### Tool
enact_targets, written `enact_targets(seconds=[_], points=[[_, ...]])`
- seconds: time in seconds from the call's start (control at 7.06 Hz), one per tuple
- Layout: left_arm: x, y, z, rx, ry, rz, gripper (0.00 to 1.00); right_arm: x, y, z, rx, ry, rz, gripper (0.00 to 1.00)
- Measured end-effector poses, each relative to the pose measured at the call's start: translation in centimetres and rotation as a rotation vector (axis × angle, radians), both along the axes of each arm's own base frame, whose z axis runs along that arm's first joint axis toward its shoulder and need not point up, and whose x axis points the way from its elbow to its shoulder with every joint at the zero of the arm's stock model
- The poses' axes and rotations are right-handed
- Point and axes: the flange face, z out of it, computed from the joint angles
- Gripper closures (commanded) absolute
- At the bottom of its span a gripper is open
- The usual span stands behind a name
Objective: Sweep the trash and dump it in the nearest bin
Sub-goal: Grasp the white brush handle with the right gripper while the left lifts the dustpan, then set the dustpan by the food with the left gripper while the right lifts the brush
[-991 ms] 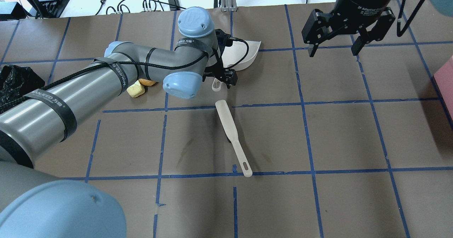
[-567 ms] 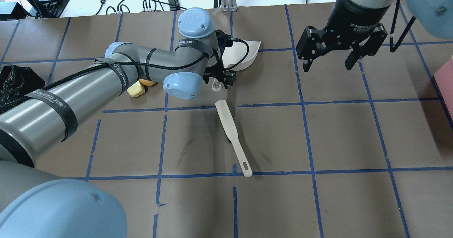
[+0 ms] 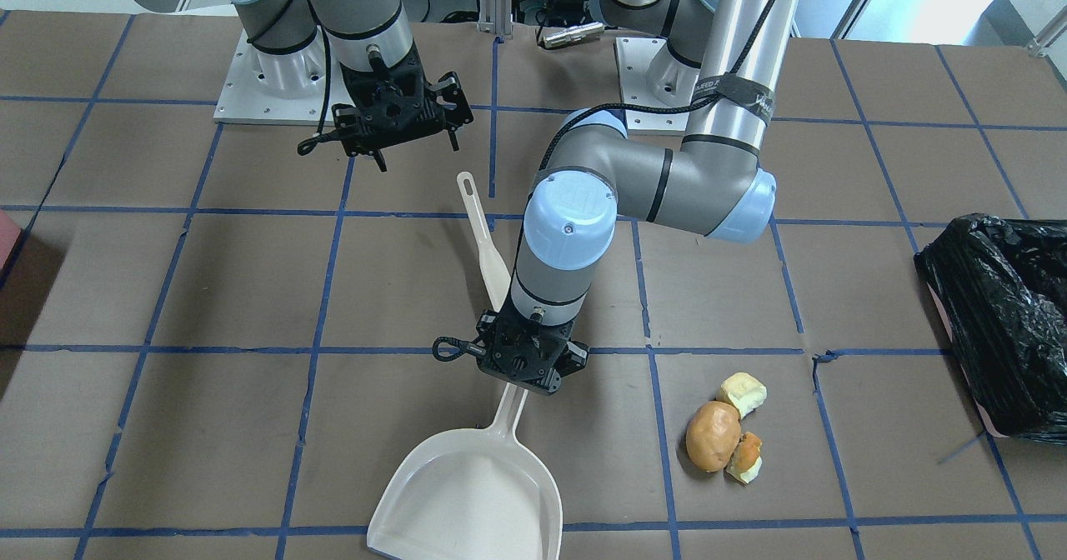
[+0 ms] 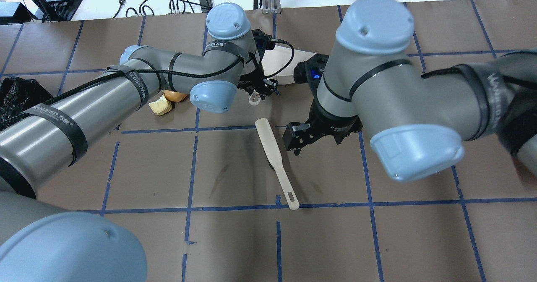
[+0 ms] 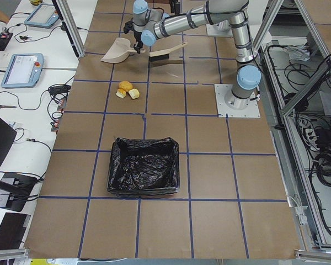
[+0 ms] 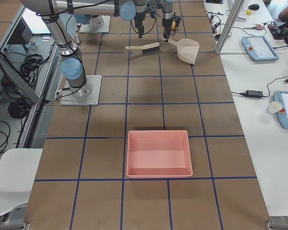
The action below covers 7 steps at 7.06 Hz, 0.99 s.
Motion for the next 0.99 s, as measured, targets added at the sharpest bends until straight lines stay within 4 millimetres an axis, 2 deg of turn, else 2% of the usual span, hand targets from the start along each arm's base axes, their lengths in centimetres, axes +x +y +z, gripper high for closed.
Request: enact_targets(seconds=[0.28, 0.57, 0.71, 0.99], points=[[2.2, -1.5, 1.7, -0.022, 0.003, 0.037, 0.89, 0.7, 1.9, -5.9, -0.043, -0.016, 0.034, 0.05], [4.0, -3.7, 4.8, -0.029, 0.000, 0.067, 0.89, 2.4, 3.5, -10.0, -0.037, 0.002, 0.087, 0.05], [5.6, -4.7, 6.2, -0.031, -0.004, 0.079, 0.90, 3.6, 4.0, -11.4, -0.046, 0.019, 0.118, 0.09], [10.0, -5.9, 9.1, -0.028, -0.026, 0.062, 0.90, 4.8, 4.3, -13.0, -0.056, 0.038, 0.152, 0.17]])
